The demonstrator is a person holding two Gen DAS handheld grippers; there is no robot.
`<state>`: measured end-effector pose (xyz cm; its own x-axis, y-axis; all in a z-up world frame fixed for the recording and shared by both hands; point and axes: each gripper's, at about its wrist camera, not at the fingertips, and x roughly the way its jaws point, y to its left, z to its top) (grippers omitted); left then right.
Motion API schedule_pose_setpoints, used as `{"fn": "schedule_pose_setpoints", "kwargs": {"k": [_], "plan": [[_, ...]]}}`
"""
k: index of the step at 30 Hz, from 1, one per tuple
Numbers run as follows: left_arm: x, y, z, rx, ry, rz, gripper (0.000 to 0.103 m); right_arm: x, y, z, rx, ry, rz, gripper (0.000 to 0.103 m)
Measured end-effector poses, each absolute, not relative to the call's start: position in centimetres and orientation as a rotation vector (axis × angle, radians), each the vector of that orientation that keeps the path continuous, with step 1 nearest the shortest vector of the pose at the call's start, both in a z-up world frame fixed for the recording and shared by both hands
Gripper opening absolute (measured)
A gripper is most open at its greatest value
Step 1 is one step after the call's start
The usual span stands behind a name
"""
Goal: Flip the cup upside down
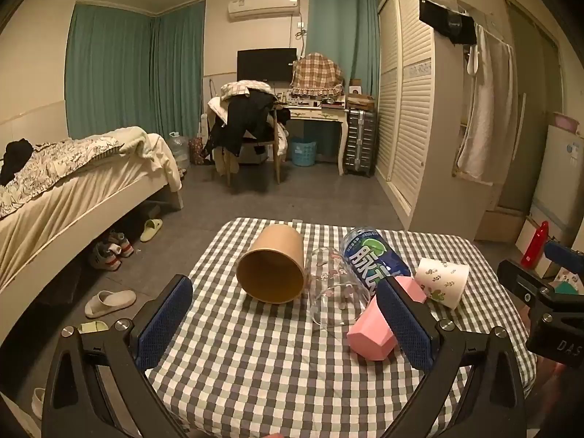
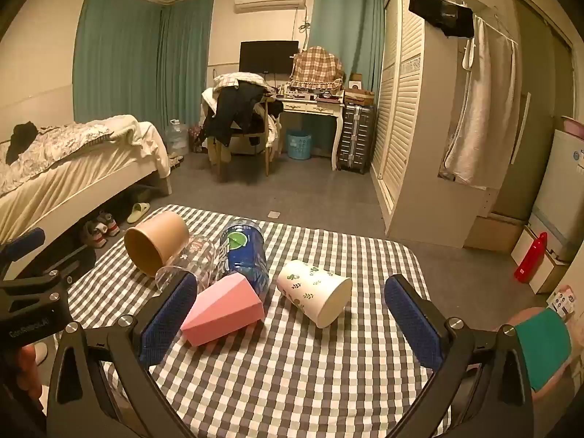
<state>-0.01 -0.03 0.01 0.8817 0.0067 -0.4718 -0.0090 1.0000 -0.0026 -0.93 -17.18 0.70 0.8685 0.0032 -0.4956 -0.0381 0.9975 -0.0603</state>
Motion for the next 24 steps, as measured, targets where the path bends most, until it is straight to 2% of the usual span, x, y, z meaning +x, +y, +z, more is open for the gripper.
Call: {"fn": "schedule_pose_setpoints", "kwargs": {"k": [24], "plan": [[0.28,0.58,-0.29,-0.023,0.516,0.016,0.103,-0.65,-17.08,0.38,-0.079,0.53,0.019,0.103]]}}
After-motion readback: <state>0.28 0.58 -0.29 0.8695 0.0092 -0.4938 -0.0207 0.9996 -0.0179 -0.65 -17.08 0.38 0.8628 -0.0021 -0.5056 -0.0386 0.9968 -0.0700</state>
